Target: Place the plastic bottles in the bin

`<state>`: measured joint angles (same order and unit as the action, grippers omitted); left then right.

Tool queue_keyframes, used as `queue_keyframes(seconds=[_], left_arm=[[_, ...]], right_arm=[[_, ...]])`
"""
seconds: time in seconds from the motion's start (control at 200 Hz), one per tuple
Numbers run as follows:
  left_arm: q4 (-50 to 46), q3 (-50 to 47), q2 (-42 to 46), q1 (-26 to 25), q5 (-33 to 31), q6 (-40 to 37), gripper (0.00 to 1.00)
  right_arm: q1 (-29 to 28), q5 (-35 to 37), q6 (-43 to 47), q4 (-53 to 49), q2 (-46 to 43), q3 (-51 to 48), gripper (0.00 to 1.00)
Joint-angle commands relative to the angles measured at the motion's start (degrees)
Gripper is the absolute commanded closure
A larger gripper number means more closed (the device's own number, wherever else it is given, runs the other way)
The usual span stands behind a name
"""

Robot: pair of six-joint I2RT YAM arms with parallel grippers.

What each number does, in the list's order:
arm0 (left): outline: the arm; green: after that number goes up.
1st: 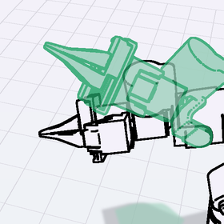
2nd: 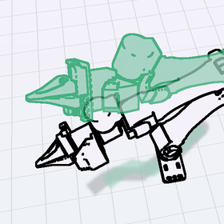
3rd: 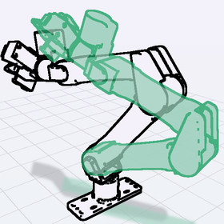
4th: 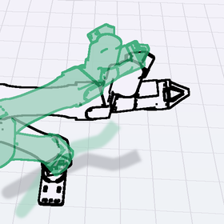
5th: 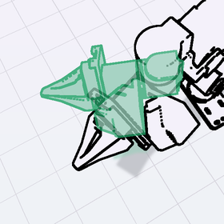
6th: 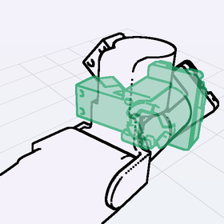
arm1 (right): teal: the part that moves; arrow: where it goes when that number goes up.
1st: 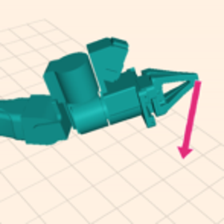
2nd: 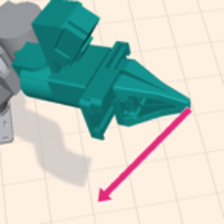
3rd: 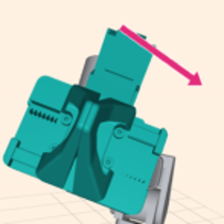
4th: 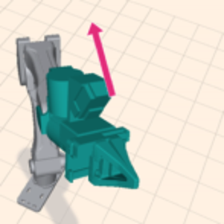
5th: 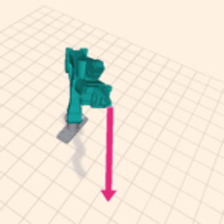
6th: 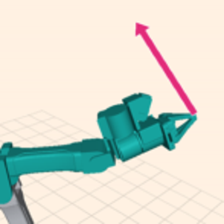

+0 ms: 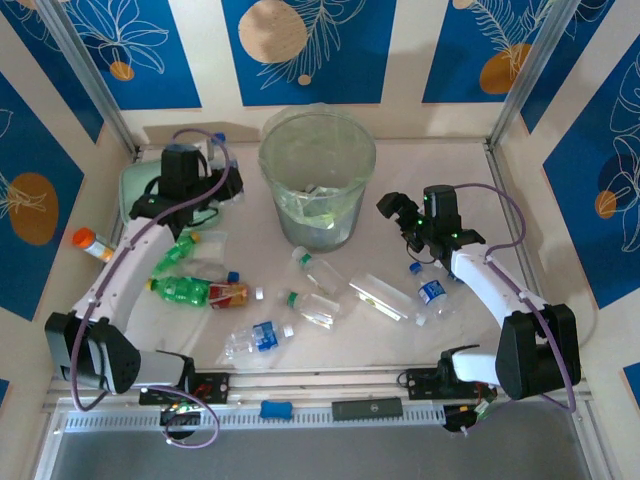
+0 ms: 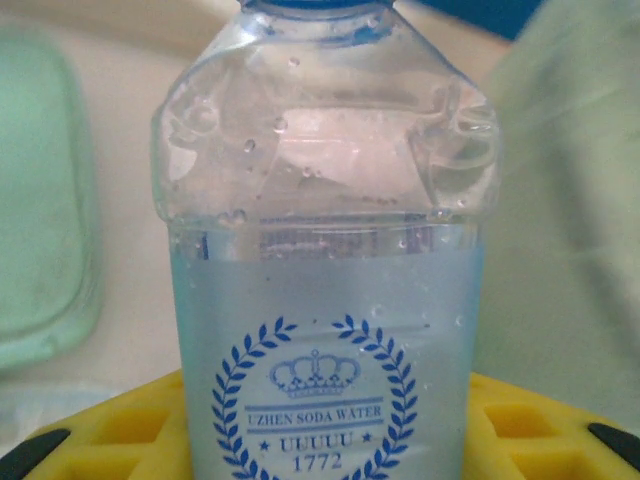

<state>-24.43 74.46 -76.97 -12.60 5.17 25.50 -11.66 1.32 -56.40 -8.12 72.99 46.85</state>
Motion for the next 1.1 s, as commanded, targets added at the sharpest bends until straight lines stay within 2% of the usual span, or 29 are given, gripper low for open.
queue_keyframes(seconds=[0.0,0.19,0.385,0.645,0.895,1.096], left_arm=[[1.9,6.4,0.4,0.3,6.3,-6.0,0.54],[5.8,16.0,-4.3,-0.7,15.3,-7.4,0.55],[3.3,25.4,-10.7,-3.9,19.4,-11.6,0.55],[-9.2,40.0,-21.0,-9.8,18.9,-18.9,0.55],[-20.4,53.1,-31.8,-12.6,18.8,-19.8,0.55],[-24.5,56.6,-36.1,-14.6,17.2,-21.0,0.55]], right_arm=[[-0.3,0.5,0.8,0.3,0.6,1.3,0.01],[-0.4,0.1,0.5,0.9,1.1,1.4,0.01],[-0.5,0.6,0.9,-0.2,-0.1,1.1,0.01],[-0.3,1.9,1.3,-1.7,-2.8,0.3,0.01],[-0.1,2.6,1.5,-2.9,-4.9,-0.5,0.01],[0.1,3.3,1.8,-3.8,-6.5,-1.1,0.01]])
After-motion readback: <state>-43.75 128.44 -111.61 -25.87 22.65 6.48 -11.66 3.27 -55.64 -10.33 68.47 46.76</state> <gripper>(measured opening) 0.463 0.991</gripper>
